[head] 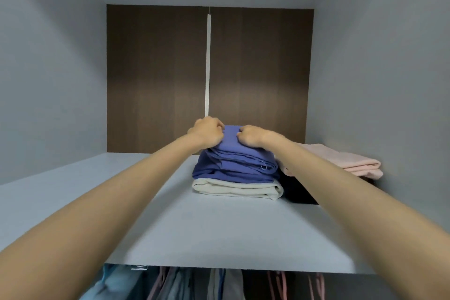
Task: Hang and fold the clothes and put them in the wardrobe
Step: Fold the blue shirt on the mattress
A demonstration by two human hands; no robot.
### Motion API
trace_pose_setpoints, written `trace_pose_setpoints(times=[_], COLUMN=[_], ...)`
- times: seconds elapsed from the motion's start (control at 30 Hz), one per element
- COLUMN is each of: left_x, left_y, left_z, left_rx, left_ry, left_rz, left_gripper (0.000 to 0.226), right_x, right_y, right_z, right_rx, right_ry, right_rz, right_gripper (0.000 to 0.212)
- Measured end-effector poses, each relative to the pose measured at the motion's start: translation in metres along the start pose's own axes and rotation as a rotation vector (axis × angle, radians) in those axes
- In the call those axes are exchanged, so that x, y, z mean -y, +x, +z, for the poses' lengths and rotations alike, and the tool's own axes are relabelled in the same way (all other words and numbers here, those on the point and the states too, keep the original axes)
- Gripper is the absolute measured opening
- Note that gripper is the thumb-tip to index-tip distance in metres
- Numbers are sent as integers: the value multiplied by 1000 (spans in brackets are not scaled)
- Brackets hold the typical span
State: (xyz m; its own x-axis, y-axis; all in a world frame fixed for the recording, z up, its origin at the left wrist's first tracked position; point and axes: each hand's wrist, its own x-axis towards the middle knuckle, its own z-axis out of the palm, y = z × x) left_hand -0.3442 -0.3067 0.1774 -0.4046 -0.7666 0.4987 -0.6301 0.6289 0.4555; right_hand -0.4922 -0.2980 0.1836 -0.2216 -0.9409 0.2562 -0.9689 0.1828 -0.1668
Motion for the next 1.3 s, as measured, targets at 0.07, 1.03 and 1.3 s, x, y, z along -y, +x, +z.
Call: trace_pose_setpoints(times=[0.07, 1.03, 1.3], left_x=[-6, 19, 0], left_y=[12, -53, -145], left_z=[12, -40, -92], left_rx=[132, -57, -115], left_ry=[44, -98, -114], left_rz=[2, 151, 151], left_gripper=[39, 44, 47], right_x=[-6, 42, 74], right_y=[-6, -131, -216], right_z=[5, -25, -26], right_rx=[1, -393, -454], right_ry=[8, 229, 333], right_rz=[30, -43, -89], right_gripper=[46, 35, 34])
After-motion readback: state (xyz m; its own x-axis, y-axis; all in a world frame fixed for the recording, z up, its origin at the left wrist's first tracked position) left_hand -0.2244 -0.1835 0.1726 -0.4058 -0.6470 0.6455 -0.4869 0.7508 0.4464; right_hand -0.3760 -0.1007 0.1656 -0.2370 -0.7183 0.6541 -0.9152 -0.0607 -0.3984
